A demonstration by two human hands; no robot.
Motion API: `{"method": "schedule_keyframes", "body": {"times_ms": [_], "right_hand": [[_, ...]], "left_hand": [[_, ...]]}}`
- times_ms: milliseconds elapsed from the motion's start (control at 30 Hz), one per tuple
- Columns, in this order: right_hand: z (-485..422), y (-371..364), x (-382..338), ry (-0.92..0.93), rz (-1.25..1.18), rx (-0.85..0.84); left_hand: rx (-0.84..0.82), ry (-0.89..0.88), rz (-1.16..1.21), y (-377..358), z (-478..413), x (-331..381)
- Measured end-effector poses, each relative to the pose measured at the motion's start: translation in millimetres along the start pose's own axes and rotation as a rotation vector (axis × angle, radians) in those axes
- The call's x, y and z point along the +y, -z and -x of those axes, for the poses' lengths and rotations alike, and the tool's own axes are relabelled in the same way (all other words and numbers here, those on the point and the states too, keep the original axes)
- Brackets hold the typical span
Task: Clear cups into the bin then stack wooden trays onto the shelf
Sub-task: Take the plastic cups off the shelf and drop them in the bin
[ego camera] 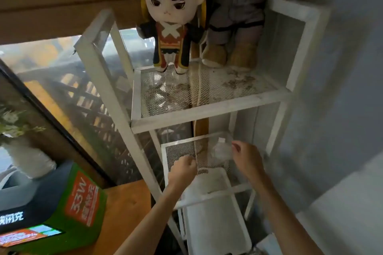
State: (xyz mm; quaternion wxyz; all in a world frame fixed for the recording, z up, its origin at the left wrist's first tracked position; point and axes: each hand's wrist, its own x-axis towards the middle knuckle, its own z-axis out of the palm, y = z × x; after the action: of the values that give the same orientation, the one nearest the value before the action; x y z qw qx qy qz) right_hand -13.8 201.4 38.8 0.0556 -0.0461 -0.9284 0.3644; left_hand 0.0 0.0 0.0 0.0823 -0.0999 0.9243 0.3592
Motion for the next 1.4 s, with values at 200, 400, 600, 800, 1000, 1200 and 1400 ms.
{"method": "schedule_keyframes", "body": {"times_ms": [200, 400, 600, 800, 1000, 1200, 1400], "right_hand": [[-60.9, -0.5, -0.6, -0.126, 0.153, -0.277], [-57.7, -11.9, 20.5, -0.140, 0.175, -0.470], [-28.3, -30.3, 27.5, -0.074, 0.028, -0.615], [-6.6, -51.3, 18.5, -0.077, -0.152, -0.703], [-18.4, -49.3, 9.6, -0.012, -0.070, -0.527], [-65.5, -47.9, 13.7, 0.182, 0.334, -0.070], [-84.2, -73.3, 27.8, 0.250, 0.595, -0.387]], "left_hand": [[-0.265, 0.351, 0.552, -21.7, -4.4, 8.2], [-0.387, 0.354, 0.739, -46.0, 2.3, 15.3], [-0.272, 0.404, 0.830, -37.3, 3.6, 7.5], [-0.150, 0.365, 0.720, -29.9, -6.3, -3.5], [-0.087, 0.346, 0.497, -28.8, -22.3, -19.5], [0.055, 0.301, 0.107, -6.9, -15.4, -11.3], [0.104, 0.220, 0.028, -8.4, -14.2, -20.9]]}}
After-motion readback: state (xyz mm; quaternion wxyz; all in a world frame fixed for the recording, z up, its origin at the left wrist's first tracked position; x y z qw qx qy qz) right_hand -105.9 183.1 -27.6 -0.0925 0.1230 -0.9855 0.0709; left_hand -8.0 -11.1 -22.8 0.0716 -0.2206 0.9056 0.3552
